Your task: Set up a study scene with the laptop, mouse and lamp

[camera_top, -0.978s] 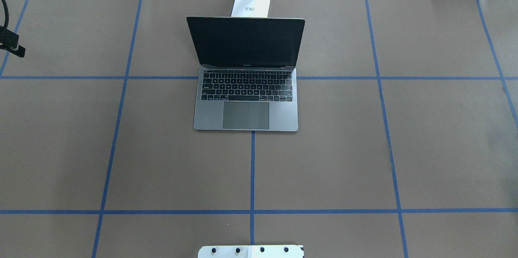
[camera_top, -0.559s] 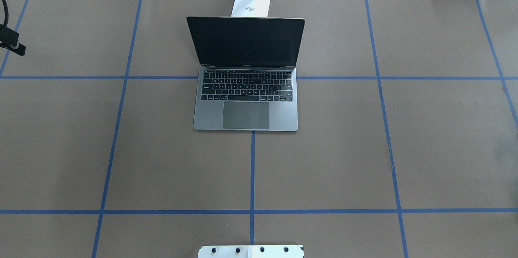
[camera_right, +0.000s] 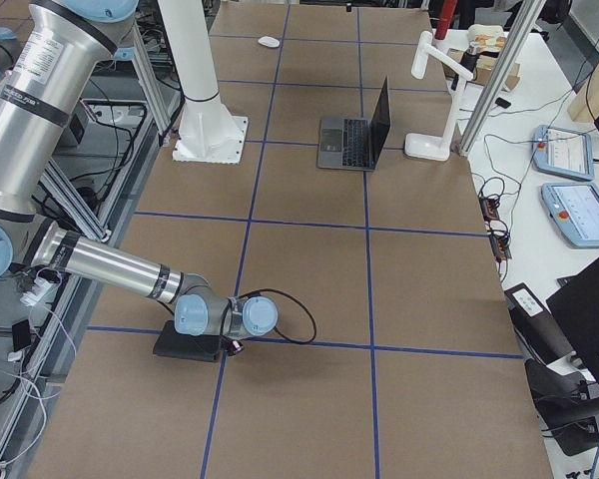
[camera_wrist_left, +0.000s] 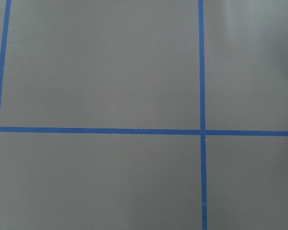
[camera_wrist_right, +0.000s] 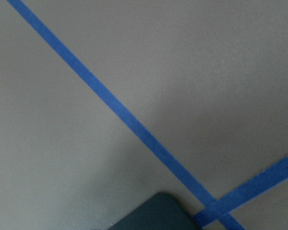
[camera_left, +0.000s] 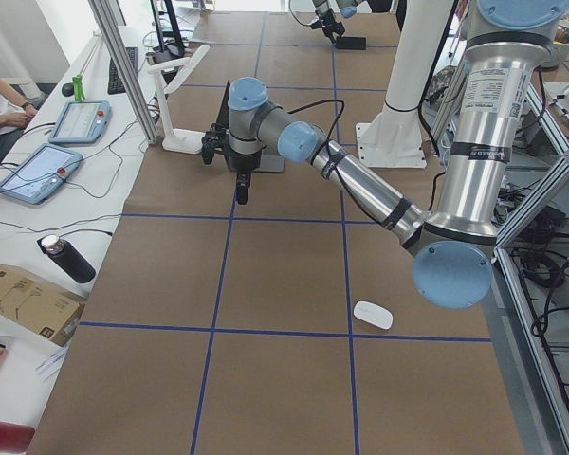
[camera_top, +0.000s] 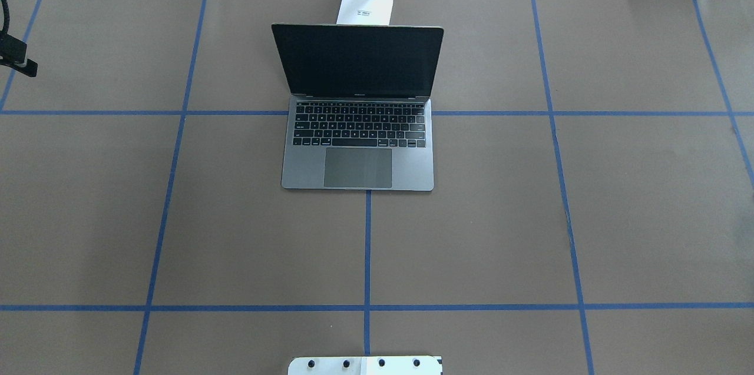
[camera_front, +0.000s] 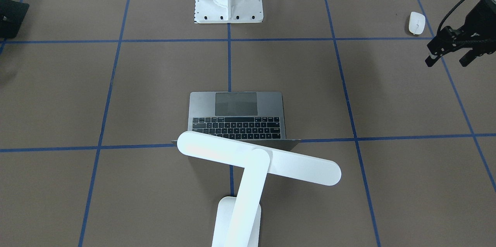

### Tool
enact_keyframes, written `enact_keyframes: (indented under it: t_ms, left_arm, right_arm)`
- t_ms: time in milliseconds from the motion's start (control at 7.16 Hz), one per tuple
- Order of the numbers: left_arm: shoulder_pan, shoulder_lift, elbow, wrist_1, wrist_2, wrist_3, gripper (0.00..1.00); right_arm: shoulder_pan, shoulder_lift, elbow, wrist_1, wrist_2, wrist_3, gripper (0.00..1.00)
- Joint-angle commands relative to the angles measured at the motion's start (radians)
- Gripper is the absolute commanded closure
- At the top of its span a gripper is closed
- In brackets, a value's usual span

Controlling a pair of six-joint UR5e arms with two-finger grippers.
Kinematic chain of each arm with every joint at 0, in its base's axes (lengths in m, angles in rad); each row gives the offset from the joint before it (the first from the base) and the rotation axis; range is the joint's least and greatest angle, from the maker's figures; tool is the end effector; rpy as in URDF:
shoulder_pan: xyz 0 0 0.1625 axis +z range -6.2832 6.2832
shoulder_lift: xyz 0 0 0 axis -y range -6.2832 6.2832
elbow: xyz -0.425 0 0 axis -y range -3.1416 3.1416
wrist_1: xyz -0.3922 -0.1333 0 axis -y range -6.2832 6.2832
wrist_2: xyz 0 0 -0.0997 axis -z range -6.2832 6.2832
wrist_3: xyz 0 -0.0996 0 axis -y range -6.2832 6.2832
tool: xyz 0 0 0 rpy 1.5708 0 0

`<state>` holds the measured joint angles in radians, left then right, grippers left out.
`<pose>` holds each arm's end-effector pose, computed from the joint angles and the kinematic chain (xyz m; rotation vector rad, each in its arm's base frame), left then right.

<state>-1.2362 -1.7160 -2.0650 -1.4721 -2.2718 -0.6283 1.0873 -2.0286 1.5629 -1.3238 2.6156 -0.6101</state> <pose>0.0993 -0.4958 0.3629 0.1426 0.8447 -0.0861 -0.0740 -0.2424 0.7903 -0.1370 -1.0890 -0.8725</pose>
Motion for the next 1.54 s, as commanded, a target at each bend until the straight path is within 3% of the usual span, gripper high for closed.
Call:
enact_keyframes:
  t_ms: [0, 419, 699, 978, 1397]
  left_arm:
    - [0.0, 0.001, -0.012, -0.001, 0.0, -0.017, 0.01]
    - [0.0, 0.004, -0.027, 0.001, 0.003, -0.036, 0.01]
    - [0.0, 0.006, -0.027, 0.001, 0.003, -0.036, 0.01]
    - [0.0, 0.004, -0.03, 0.001, 0.003, -0.037, 0.01]
    - [0.0, 0.009, -0.043, 0.001, 0.003, -0.037, 0.01]
  right_arm:
    - [0.002, -0.027, 0.0, 0.0, 0.0, -0.028, 0.11]
    - [-0.009, -0.033, 0.0, 0.0, -0.003, -0.036, 0.11]
    - [-0.015, -0.032, 0.006, 0.0, 0.0, -0.036, 0.23]
    - [-0.02, -0.032, 0.008, 0.0, 0.004, -0.034, 0.47]
    - [-0.026, -0.028, 0.008, 0.0, 0.004, -0.031, 0.5]
